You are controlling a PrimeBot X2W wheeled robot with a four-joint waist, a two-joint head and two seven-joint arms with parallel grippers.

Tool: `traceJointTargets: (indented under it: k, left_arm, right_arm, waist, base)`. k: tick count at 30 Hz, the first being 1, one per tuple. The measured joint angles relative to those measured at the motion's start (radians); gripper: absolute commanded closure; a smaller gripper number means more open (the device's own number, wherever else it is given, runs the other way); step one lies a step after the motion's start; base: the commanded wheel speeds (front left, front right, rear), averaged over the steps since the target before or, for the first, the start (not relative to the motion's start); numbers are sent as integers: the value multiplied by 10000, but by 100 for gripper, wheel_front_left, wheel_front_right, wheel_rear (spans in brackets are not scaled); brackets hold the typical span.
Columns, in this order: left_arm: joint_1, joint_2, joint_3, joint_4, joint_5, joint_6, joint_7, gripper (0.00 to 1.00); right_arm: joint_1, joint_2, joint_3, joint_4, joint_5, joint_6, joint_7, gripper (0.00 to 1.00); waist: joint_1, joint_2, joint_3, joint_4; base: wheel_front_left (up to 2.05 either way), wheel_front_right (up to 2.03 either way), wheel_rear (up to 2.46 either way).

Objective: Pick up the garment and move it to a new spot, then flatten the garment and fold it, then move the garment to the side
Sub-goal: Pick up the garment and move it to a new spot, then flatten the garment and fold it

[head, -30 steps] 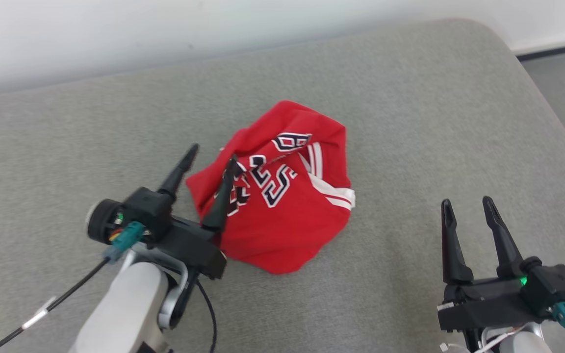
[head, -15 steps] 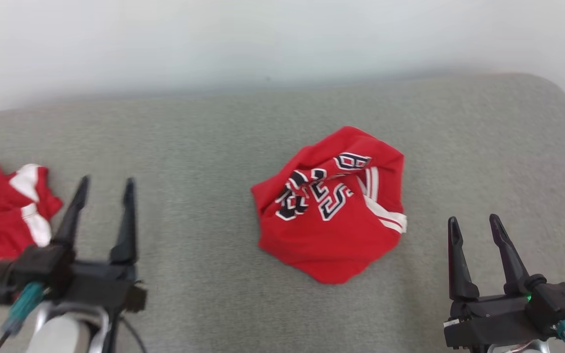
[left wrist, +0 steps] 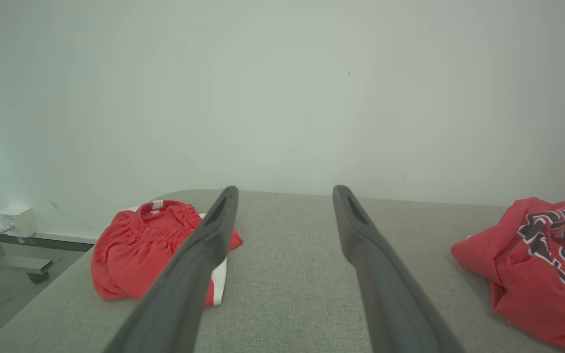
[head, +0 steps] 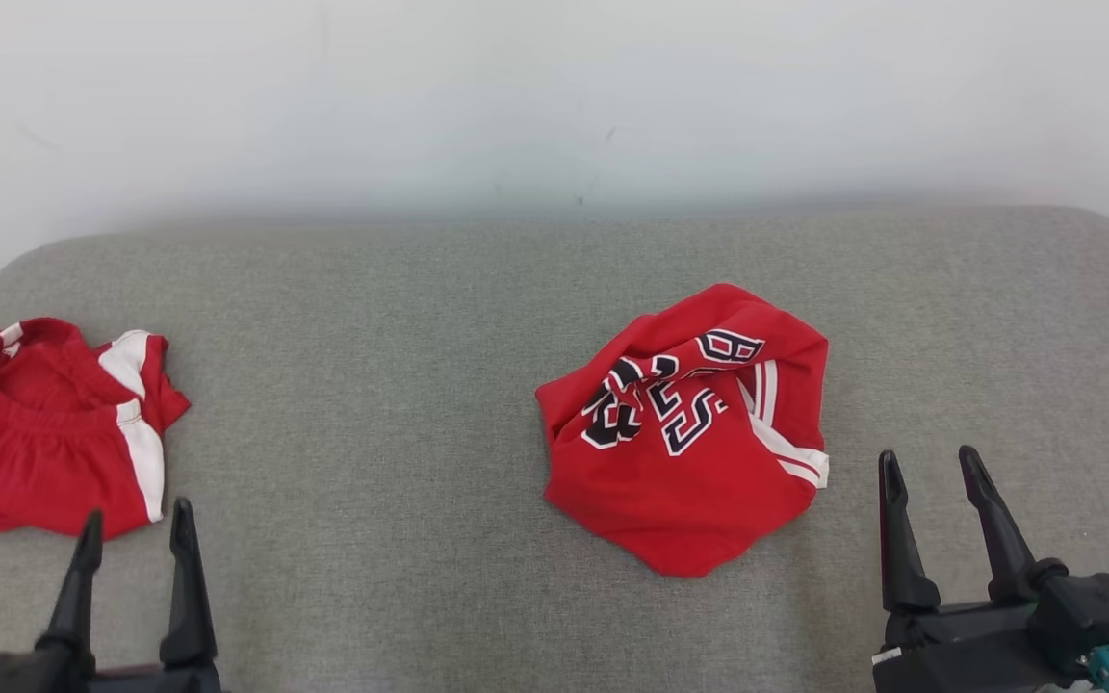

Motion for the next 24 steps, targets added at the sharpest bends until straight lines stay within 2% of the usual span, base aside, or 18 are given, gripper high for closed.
traceJointTargets:
  k: [3, 12, 24]
  left_arm:
    - [358, -314, 150, -42, 230, -71, 0, 0]
    - [632, -725, 368, 178, 844, -489, 0, 0]
    - [637, -882, 495, 606, 1227, -1064, 0, 0]
  right_arm:
    - [116, 0, 0, 65, -31, 0, 0, 0]
    - [188, -2, -25, 272, -23, 0, 0, 0]
    - [216, -2, 13, 483, 31, 0, 0, 0]
  waist:
    - [0, 0, -22, -71]
    - [1, 0, 50, -165]
    - [1, 1, 114, -230]
  base:
    - [0, 0, 0]
    - [0, 0, 0]
    - [0, 0, 0]
